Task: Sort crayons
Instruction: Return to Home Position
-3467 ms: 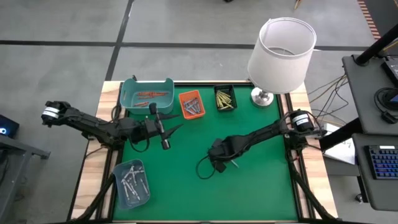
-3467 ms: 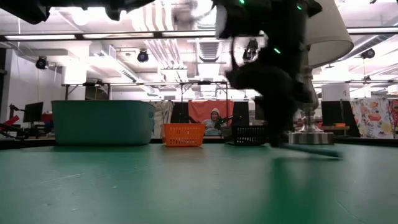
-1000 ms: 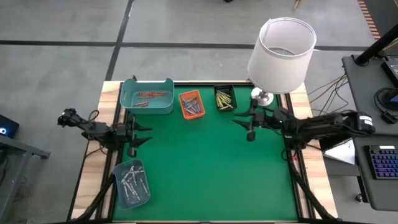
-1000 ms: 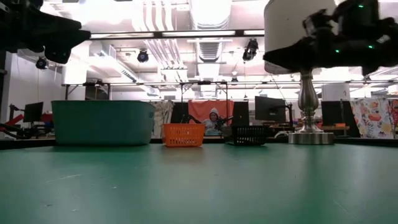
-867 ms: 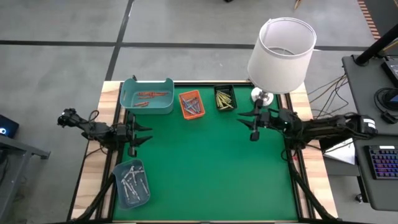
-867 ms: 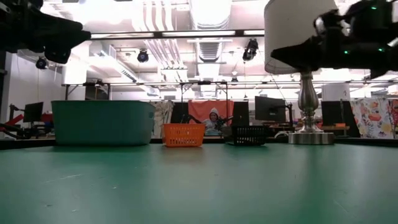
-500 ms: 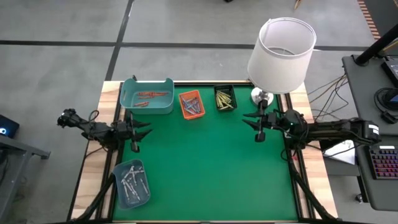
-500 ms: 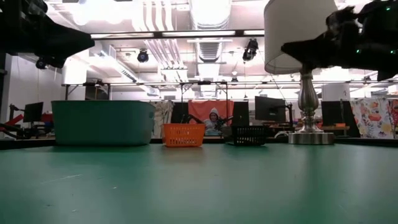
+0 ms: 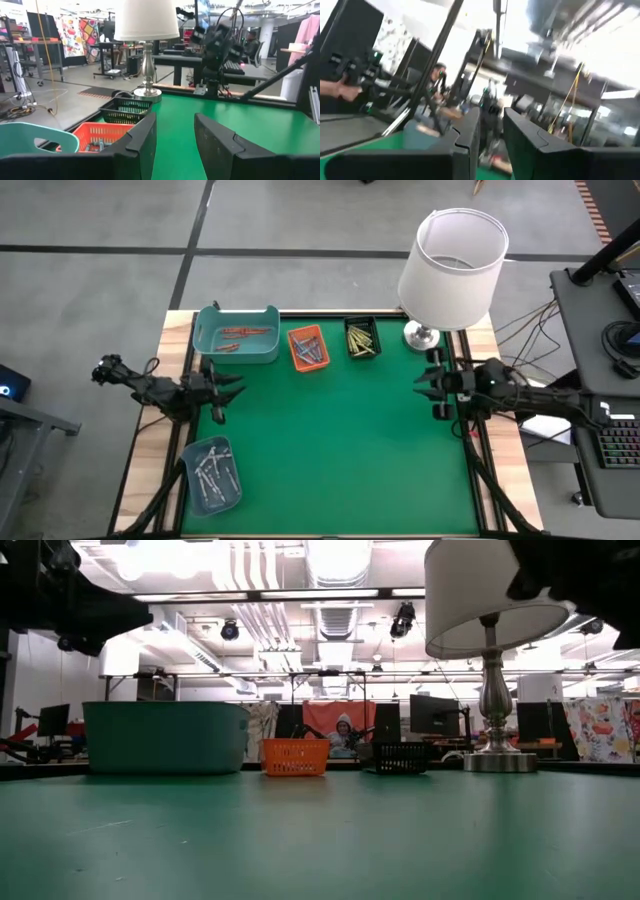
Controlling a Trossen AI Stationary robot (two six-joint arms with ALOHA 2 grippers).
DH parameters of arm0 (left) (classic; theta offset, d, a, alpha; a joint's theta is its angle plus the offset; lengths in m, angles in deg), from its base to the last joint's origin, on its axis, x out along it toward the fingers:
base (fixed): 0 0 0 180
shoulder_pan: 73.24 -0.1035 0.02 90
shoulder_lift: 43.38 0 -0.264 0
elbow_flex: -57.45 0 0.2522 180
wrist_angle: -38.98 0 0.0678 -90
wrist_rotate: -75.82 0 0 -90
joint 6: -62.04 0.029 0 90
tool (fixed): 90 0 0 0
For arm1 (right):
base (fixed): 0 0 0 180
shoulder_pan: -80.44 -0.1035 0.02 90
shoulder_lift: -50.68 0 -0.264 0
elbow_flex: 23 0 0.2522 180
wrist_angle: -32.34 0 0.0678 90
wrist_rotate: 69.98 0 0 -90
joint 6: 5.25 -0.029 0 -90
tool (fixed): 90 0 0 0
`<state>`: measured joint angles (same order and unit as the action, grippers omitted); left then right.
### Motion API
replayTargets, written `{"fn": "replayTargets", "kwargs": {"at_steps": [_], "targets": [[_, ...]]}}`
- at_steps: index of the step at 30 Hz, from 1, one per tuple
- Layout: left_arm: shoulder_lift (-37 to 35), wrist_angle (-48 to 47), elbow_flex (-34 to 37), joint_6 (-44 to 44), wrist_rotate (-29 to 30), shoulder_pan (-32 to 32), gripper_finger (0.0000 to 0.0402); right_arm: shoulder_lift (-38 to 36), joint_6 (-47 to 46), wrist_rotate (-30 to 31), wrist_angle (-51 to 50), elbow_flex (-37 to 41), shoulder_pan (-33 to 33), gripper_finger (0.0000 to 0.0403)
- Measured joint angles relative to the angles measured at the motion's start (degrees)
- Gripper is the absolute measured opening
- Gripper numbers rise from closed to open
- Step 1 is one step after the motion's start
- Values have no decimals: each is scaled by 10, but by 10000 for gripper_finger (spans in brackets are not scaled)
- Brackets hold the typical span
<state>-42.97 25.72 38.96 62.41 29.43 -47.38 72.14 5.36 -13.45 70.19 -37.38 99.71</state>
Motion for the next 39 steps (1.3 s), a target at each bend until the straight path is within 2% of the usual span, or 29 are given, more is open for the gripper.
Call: {"fn": "replayTargets", "kwargs": {"at_steps": [3, 5, 8, 12, 20, 24, 25, 29, 31, 35, 39], "targets": [[4, -4, 0, 3, 0, 0, 114, -51, 6, 21, -13, 0, 0, 67], [5, -3, 0, 7, 0, 0, 114, -77, 1, 78, -39, 0, 0, 63], [9, -4, 0, 6, -1, 0, 114, -99, -72, 169, -91, 0, 0, 61], [11, -4, 0, 6, -1, 0, 114, -105, -140, 241, -108, 0, 0, 64], [11, -3, 0, 6, -2, 0, 114, -92, -145, 245, -116, -1, 0, 73], [12, -3, 0, 6, -2, 0, 114, -99, -207, 259, -145, 0, -2, 75], [12, -3, 0, 6, -2, 0, 114, -116, -213, 281, -184, 0, -6, 74], [12, -3, 0, 6, -5, 0, 114, -190, -234, 460, -316, 0, -51, 68], [12, -2, 0, 6, -7, 0, 114, -213, -214, 516, -354, 0, -84, 69], [15, -1, 0, 6, -9, 0, 114, -214, -135, 497, -369, 0, -125, 74], [16, -1, 0, 6, -9, 0, 114, -214, -49, 388, -378, 0, -143, 79]]}}
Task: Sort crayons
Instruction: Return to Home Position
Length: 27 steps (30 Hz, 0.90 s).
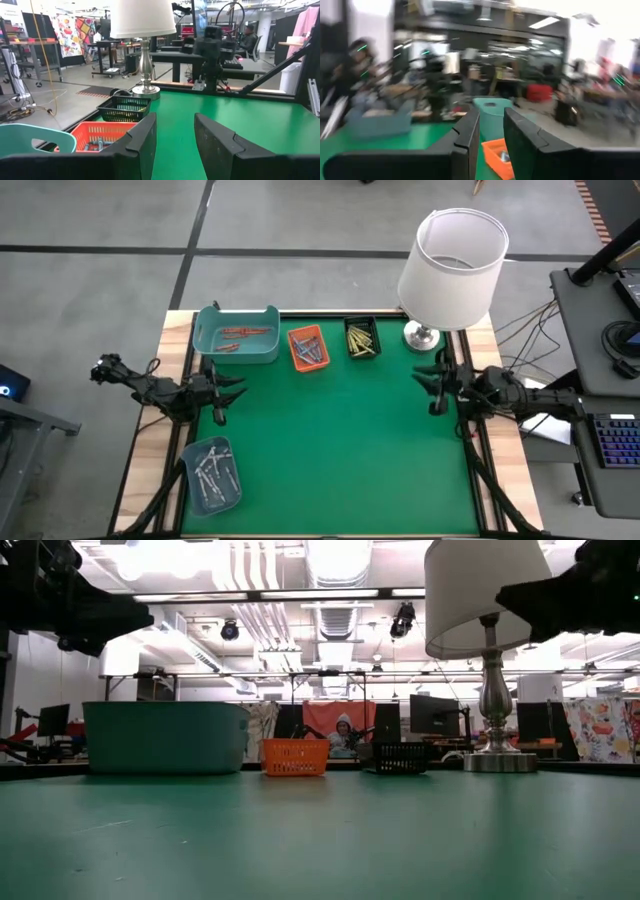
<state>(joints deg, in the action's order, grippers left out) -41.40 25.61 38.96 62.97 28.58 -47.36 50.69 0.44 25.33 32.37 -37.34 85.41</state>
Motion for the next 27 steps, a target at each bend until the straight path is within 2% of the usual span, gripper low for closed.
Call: {"fn": "replayTargets", "kwargs": {"at_steps": [4, 9, 27], "targets": [[1, 0, 0, 0, 0, 0, 114, 0, 102, -91, -40, 0, 0, 78], [3, 0, 0, 0, 0, 0, 114, 0, 186, -103, -123, 0, -10, 72], [6, 0, 0, 0, 2, 0, 114, 13, 183, -98, -124, 0, -1, 68]]}}
